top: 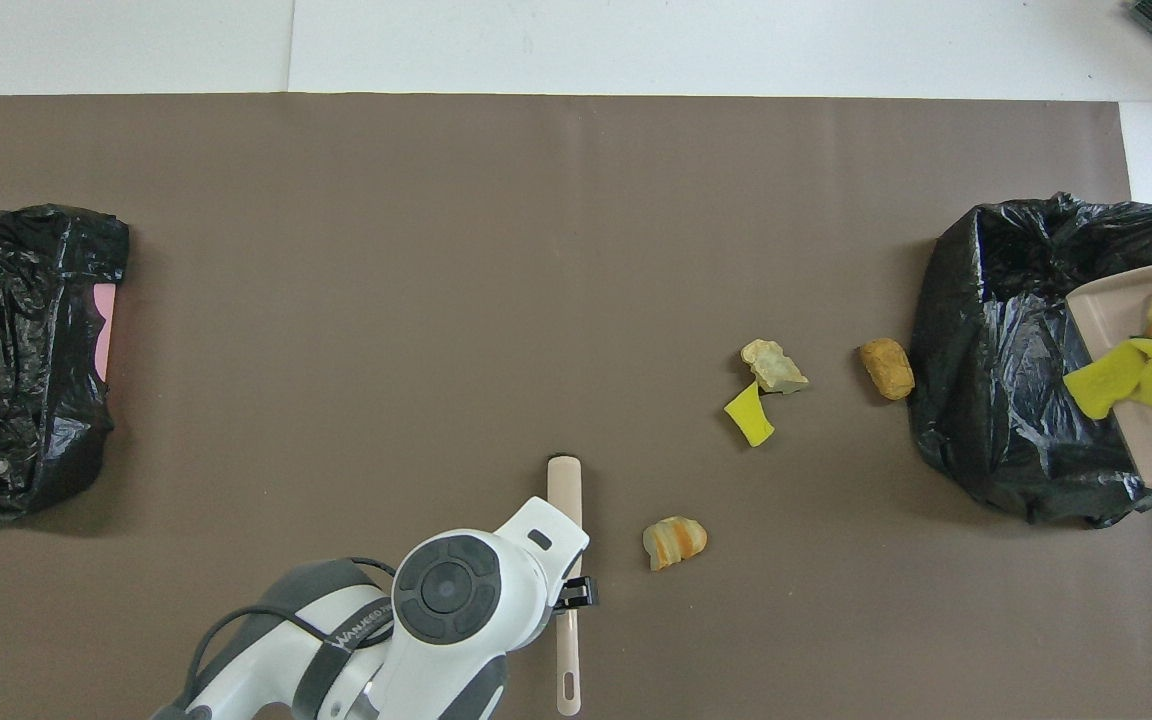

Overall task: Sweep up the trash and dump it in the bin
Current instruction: 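Tip the dustpan over the bin with the right gripper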

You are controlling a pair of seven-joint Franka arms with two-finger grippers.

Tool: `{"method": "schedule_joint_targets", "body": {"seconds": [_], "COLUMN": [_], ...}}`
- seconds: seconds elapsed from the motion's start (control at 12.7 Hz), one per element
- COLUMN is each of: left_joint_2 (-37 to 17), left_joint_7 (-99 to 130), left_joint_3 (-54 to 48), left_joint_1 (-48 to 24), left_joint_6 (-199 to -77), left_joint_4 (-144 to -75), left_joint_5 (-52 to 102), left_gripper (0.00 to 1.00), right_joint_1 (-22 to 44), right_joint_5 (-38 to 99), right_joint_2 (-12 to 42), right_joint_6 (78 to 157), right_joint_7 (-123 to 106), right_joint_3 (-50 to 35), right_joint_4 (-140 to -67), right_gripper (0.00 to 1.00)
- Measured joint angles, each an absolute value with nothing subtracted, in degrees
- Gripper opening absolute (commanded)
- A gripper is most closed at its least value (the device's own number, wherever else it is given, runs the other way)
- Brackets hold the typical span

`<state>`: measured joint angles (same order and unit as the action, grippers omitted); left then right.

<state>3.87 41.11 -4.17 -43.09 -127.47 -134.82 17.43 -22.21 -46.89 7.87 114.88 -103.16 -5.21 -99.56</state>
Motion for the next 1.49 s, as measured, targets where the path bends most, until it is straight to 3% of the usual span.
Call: {"method": "schedule_joint_targets", "body": {"seconds": [0.39,0.94,1.18,1.49], "left_joint_2": [4.3,7.9,8.4,8.3], "left_joint_7": [37.8,15.8,9.0,5.0], "left_joint_3": [-3.8,-3.5,-3.5,-3.5], "left_joint_1": [-31.6,-12.4,-6.4,-2.3], "left_joint_6": [-125.8,-116.2,-115.7,-107.6], "left_joint_4": [-131.4,-127.1,-126.4,-116.9], "left_joint_5": [9.1,7.8,5.4,3.3], "left_gripper": [1.0,1.0,1.0,1.0], "right_joint_1": [-20.3,-21.3,-21.0,-19.6], "right_joint_5": [-52.6,-53.3,-45.3,-32.0], "right_joint_2": [6.8,2.5,1.9,2.0], "right_joint_6": [116.6,117.0,117.0,114.4], "right_joint_7": [-106.2,-113.2,-112.0,-104.4], "right_joint_3": [-5.3,-4.8,-5.0,-5.1], "right_joint_4": [-101.9,-101.5,-101.1,-101.1], "right_gripper": [0.0,0.0,0.0,0.0]}}
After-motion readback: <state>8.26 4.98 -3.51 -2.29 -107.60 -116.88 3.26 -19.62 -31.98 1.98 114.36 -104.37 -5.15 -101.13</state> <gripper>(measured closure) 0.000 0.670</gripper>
